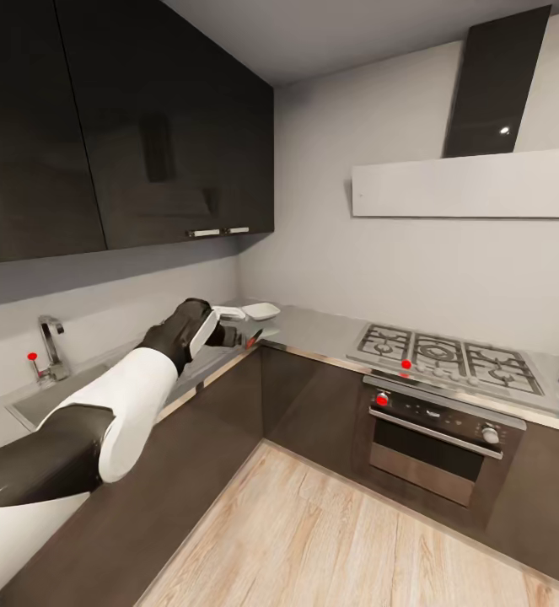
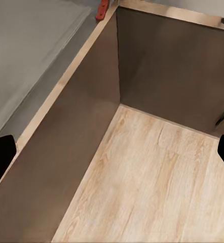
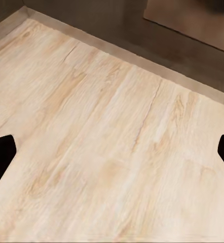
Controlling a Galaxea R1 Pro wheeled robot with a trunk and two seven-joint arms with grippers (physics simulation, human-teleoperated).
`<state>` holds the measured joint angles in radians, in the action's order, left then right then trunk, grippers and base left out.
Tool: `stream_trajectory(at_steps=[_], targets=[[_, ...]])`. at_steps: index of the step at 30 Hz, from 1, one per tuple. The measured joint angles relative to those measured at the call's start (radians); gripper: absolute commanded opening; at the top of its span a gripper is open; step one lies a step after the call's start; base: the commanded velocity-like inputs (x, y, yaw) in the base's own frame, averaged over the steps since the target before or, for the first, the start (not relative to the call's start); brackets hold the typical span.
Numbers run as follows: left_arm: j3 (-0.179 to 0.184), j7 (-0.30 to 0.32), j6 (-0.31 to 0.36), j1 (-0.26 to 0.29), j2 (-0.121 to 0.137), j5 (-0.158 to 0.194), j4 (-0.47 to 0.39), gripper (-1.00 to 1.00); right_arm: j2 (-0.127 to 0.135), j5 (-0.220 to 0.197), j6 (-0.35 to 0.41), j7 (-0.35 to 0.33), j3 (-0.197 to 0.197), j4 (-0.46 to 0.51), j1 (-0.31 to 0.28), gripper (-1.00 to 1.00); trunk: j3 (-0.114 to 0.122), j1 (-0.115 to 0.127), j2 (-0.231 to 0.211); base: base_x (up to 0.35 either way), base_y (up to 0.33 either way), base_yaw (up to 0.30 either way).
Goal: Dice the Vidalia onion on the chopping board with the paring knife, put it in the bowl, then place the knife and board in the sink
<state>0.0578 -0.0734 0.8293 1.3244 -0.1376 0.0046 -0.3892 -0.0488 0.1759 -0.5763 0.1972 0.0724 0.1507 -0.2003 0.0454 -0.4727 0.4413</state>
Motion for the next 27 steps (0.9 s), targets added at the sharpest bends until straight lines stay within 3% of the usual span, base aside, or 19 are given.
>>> stream_trajectory(at_steps=[3,6,13,19,22,27], targets=[[-0.005,-0.005,0.000,0.003,0.007,0.001,0.000,1.00,-0.021,0.034,-0.054,-0.002,0.000,-0.093,0.001,1.00,0.000,0.000,0.000,0.000,0.000,0.000],[-0.029,-0.007,0.000,0.004,0.016,0.001,0.000,1.00,-0.033,0.048,-0.080,-0.006,0.001,-0.128,0.059,1.00,0.000,0.000,0.000,0.000,0.000,0.000],[-0.067,-0.007,-0.001,0.004,0.030,0.001,0.002,1.00,-0.040,0.052,-0.099,-0.025,0.000,-0.138,0.200,1.00,0.000,0.000,0.000,0.000,0.000,0.000],[-0.070,-0.007,-0.002,0.004,0.035,0.002,0.005,1.00,-0.050,0.053,-0.181,-0.028,0.000,-0.140,0.296,1.00,0.000,0.000,0.000,0.000,0.000,0.000],[-0.070,-0.006,-0.003,0.003,0.038,0.002,0.005,1.00,-0.053,0.053,-0.209,-0.027,0.001,-0.140,0.334,1.00,0.000,0.000,0.000,0.000,0.000,0.000],[-0.070,-0.005,-0.003,0.003,0.042,0.002,0.005,1.00,-0.035,0.048,-0.209,-0.012,0.021,-0.133,0.348,1.00,0.000,0.000,0.000,0.000,0.000,0.000]])
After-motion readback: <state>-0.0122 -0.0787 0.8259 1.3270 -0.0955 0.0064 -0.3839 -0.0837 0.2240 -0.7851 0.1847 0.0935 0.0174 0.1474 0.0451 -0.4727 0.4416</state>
